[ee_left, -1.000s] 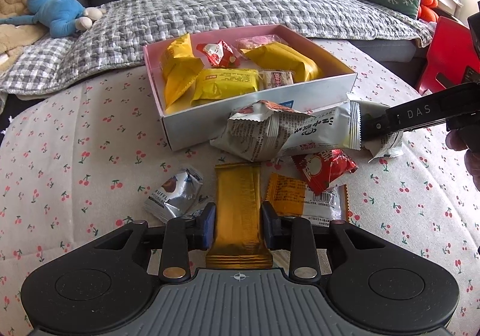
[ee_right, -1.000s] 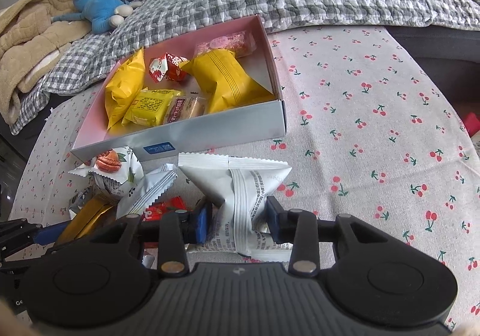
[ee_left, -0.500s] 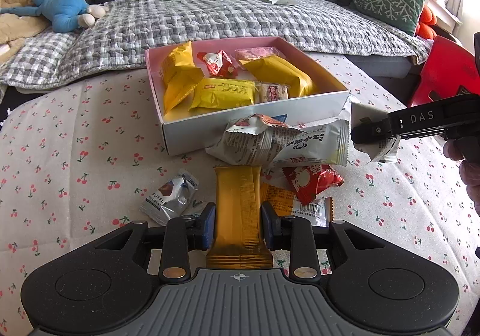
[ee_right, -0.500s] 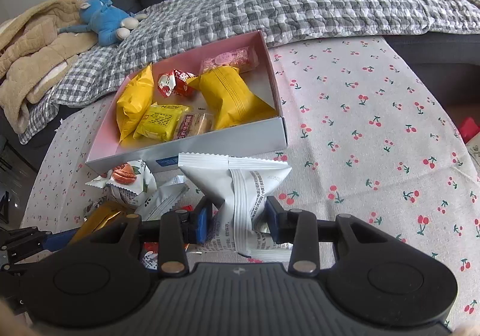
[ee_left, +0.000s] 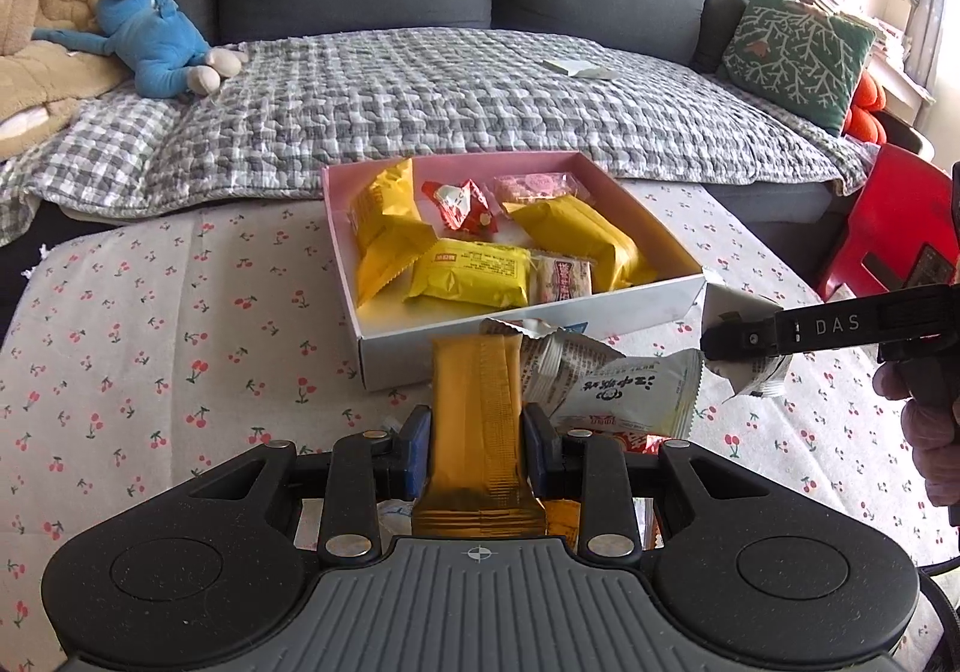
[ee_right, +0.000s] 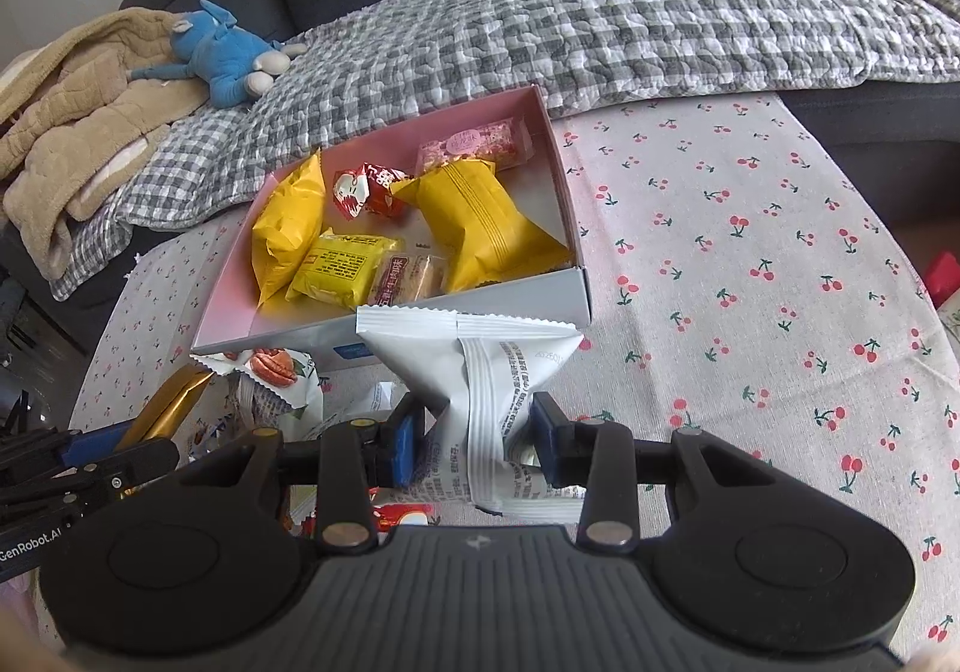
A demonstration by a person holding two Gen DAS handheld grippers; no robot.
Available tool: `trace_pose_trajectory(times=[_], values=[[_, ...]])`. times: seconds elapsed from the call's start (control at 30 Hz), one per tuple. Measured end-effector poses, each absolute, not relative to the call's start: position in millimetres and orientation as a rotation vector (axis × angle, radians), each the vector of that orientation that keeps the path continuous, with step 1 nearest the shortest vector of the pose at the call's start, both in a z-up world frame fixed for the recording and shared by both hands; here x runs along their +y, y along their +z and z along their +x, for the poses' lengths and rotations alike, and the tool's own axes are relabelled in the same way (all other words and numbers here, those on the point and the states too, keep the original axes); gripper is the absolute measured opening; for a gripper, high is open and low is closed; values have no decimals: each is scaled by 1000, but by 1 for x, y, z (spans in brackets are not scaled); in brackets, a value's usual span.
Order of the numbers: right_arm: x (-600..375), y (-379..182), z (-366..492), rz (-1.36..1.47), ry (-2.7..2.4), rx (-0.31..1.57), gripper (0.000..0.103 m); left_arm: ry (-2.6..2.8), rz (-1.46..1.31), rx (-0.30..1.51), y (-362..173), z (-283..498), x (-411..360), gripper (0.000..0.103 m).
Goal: Organize snacks
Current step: 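Carry the gold bar and white pillow pack into the box and open both grippers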
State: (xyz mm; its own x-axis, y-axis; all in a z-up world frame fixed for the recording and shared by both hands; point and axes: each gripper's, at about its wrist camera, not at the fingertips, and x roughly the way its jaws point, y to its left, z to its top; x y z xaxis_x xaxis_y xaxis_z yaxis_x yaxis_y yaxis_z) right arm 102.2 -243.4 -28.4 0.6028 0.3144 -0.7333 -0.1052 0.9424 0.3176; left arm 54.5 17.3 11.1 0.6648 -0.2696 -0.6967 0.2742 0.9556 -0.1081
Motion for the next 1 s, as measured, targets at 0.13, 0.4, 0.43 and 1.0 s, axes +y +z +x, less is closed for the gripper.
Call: trace_pose_trajectory(times=[0.13, 0.4, 0.43, 1.0], values=[[-245, -25, 103, 266, 250, 881, 35, -316, 13, 766, 20, 51, 18, 29], [-241, -20, 110, 264, 261, 875, 35, -305, 3, 736, 31, 58, 20, 29], [-241, -18, 112, 275, 266, 873, 35, -301, 4, 740, 31, 63, 19, 29], [-219, -22, 184, 380, 347, 816, 36, -260, 5, 766, -2, 151, 0, 29]])
